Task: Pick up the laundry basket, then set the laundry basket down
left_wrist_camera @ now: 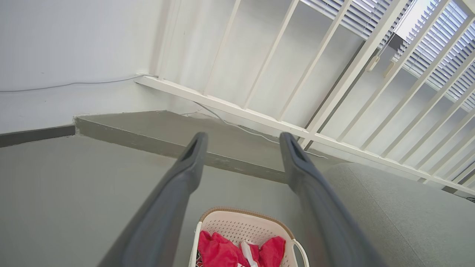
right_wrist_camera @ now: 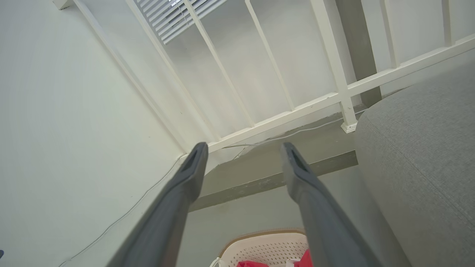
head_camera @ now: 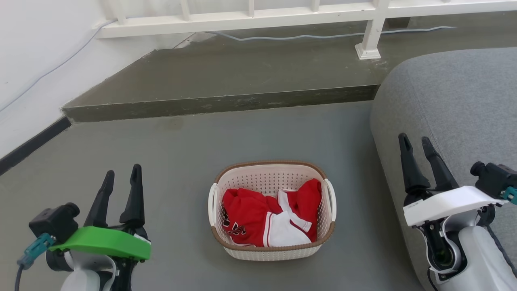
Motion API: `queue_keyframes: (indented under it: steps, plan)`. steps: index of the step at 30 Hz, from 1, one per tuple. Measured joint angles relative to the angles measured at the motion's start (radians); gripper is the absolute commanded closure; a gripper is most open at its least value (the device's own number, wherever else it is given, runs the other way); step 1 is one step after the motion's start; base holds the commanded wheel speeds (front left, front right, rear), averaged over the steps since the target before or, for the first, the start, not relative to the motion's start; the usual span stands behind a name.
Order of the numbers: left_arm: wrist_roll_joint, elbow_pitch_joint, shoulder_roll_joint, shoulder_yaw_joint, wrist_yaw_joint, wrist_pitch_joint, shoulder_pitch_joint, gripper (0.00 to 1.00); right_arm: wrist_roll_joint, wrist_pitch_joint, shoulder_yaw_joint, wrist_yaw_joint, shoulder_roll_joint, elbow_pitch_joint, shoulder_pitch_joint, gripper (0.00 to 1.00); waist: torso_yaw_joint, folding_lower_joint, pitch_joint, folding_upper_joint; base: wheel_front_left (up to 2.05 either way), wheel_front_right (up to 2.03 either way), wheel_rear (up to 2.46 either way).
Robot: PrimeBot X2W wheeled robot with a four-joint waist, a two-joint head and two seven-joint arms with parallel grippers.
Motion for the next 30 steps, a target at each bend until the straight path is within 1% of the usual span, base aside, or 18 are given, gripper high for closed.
queue_keyframes:
  steps: [20,22,26,30]
  plan:
    - [0.236,-0.035,-0.009,-0.020,-0.001,-0.064,-0.019,0.00,-0.244,-0.064,0.031,-0.001,0.002,-0.020,-0.015,0.00,-0.004,0.0000,0.008,0.0000,0.00,0.00,0.00]
    - [0.254,-0.039,-0.012,-0.021,-0.001,-0.071,-0.020,0.00,-0.266,-0.070,0.032,-0.008,0.003,-0.020,-0.015,0.00,-0.004,0.0000,0.009,0.0000,0.00,0.00,0.00]
    - [0.304,-0.046,-0.013,-0.022,-0.001,-0.086,-0.021,0.00,-0.313,-0.084,0.034,-0.008,0.003,-0.021,-0.015,0.00,-0.003,0.0000,0.011,0.0000,0.00,0.00,0.00]
    - [0.327,-0.050,-0.016,-0.022,-0.002,-0.088,-0.028,0.00,-0.336,-0.092,0.035,-0.008,0.006,-0.022,-0.018,0.00,-0.003,0.0000,0.012,-0.0001,0.00,0.00,0.00]
